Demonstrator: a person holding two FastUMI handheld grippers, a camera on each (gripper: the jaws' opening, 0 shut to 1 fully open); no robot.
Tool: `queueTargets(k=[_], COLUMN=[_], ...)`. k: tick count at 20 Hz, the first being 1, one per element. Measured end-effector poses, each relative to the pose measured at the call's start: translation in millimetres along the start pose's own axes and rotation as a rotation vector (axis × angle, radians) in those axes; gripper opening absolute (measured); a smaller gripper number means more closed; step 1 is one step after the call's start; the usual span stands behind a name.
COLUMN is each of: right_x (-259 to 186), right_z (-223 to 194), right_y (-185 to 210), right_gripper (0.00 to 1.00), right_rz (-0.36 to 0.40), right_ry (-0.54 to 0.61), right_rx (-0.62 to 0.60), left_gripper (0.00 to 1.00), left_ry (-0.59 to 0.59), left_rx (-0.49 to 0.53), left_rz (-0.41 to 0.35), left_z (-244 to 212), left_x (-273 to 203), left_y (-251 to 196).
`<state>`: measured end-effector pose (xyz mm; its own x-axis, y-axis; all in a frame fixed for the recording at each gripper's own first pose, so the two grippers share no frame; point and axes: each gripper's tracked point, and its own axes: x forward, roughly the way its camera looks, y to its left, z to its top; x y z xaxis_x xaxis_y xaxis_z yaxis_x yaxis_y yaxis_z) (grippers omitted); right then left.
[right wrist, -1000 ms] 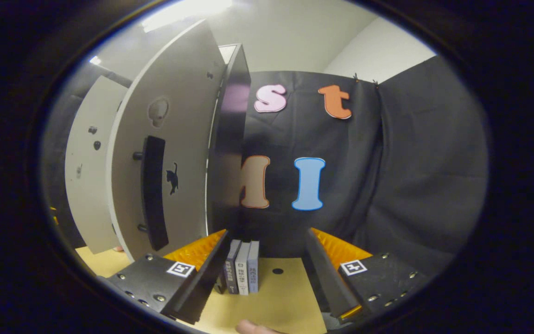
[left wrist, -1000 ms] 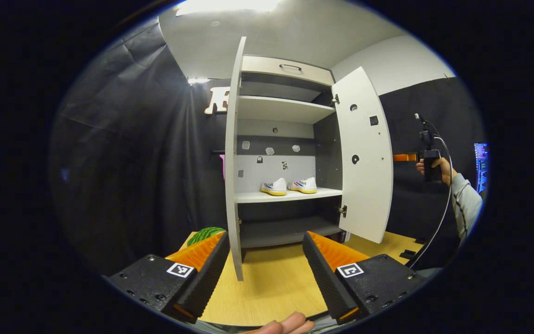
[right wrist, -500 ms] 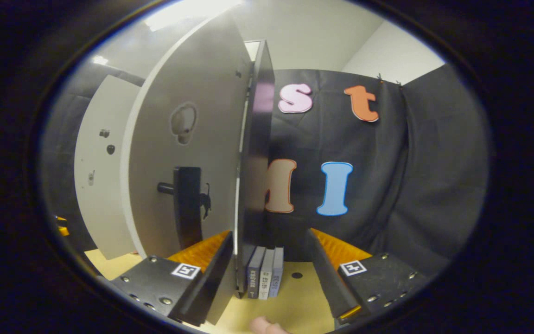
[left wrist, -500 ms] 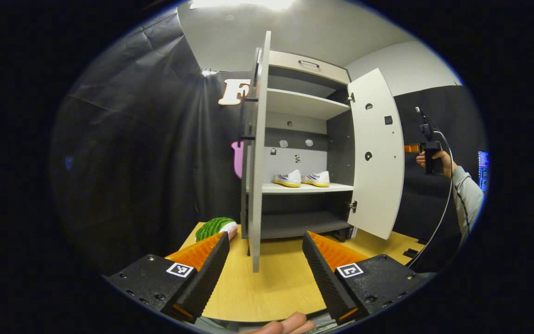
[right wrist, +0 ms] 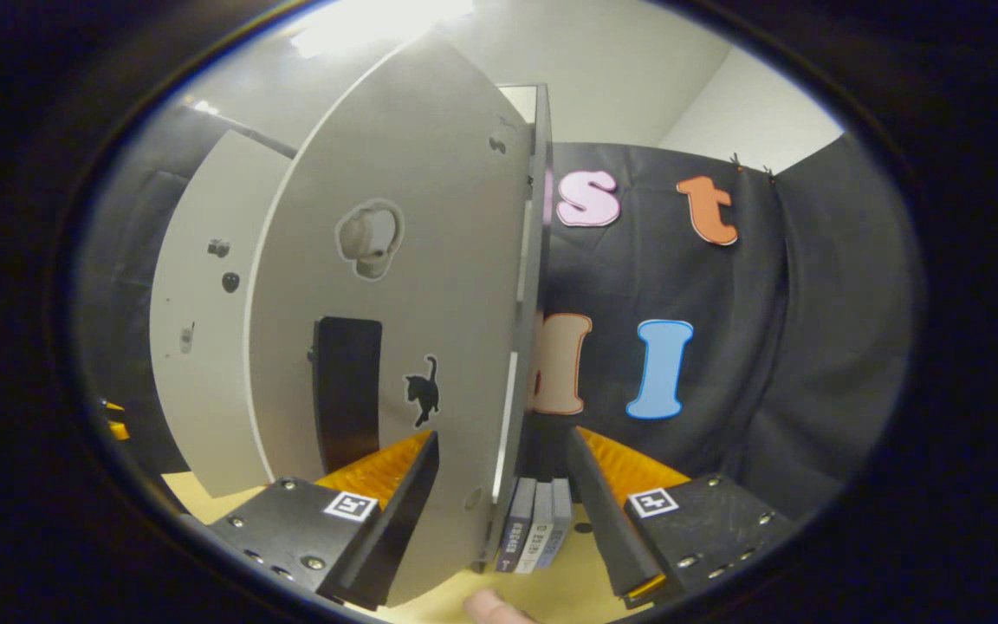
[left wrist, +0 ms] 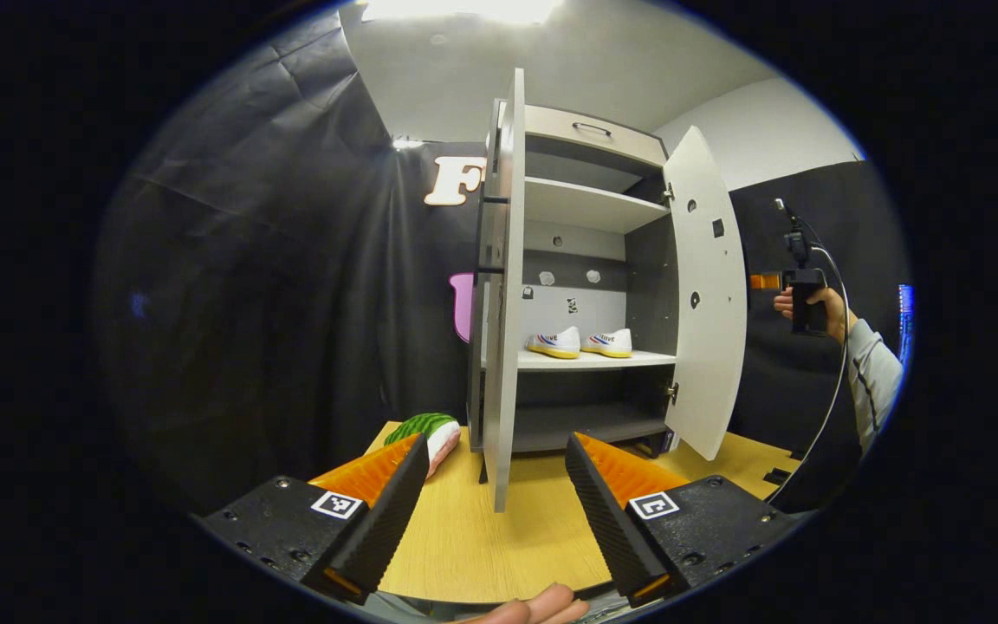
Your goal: Grab one shoe with the right hand and put it into the shoe cabinet, grab the other shoe with the left hand and put it into the shoe cabinet; then close the right door with the right hand and the left door with the left hand.
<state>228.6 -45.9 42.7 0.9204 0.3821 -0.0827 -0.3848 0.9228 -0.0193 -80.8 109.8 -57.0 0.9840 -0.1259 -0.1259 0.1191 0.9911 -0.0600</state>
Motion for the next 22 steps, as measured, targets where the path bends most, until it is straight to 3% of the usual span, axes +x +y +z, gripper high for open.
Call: queueTargets(k=[4,11,15,16,17,19,22], right_x=[14,41,21,12,1,-18,-45], right_z=[0,-10,-9,-12,-15,-23,-36], right_y=[35,98,141,150,157,165,179], right_gripper=[0.88,0.90,0.93,0.92,0.98,0.98,0.98], right_rz=[0.028,-0.026,0.036,0.049,0.055,0.060,0.076], right_ry=[0.002,0.009,-0.032,-0.031,-0.027,-0.022,-0.019], right_rx=[0.019,0.040,0.041,0.041,0.038,0.038,0.042], left_gripper=[0.96,0.96,0.96,0.96,0.96,0.93,0.96], left_ry=[0.005,0.023,-0.033,-0.048,-0.066,-0.072,-0.051], left_rx=[-0.013,-0.026,0.001,0.012,0.021,0.023,-0.016], left_rz=[0.018,0.083,0.144,0.147,0.144,0.140,0.137], left_z=[-3,-1,26,34,43,54,65], left_x=[4,14,31,37,43,56,75], left_y=[8,40,79,87,90,98,108])
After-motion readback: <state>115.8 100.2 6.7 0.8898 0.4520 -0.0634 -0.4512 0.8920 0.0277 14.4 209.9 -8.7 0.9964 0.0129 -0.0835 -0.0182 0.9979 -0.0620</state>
